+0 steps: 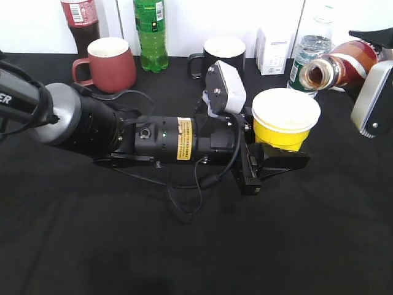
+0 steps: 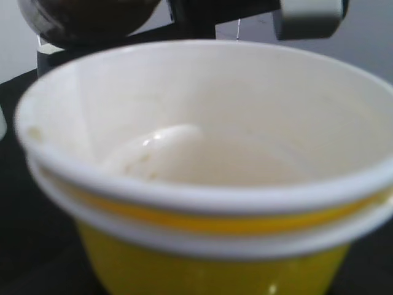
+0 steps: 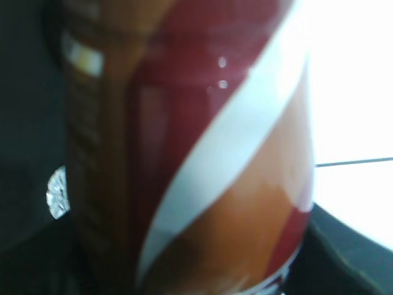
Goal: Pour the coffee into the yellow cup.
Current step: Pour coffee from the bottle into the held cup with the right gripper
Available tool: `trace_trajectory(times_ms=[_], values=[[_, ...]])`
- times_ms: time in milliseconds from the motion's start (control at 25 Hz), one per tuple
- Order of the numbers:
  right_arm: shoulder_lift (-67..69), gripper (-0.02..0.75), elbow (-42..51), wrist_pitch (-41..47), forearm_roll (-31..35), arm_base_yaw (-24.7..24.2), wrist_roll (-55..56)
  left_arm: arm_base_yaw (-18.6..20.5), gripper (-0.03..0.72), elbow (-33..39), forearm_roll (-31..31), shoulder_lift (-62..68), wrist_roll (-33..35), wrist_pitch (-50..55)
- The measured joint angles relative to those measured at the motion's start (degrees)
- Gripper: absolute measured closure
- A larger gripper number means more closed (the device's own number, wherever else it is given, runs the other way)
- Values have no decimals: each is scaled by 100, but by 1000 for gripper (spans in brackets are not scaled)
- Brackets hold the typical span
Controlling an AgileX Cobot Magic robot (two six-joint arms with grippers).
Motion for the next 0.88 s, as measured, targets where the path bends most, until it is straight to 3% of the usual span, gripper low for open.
trace_trajectory(times_ms=[360,560,880], values=[[0,202,0,0,38,0,-510,0,256,0,18,0,0,5],[0,202,0,0,195,0,-775,-1,256,0,498,0,0,5],[0,202,0,-73,323,0,-1109,-6,256,0,527,0,0,11]])
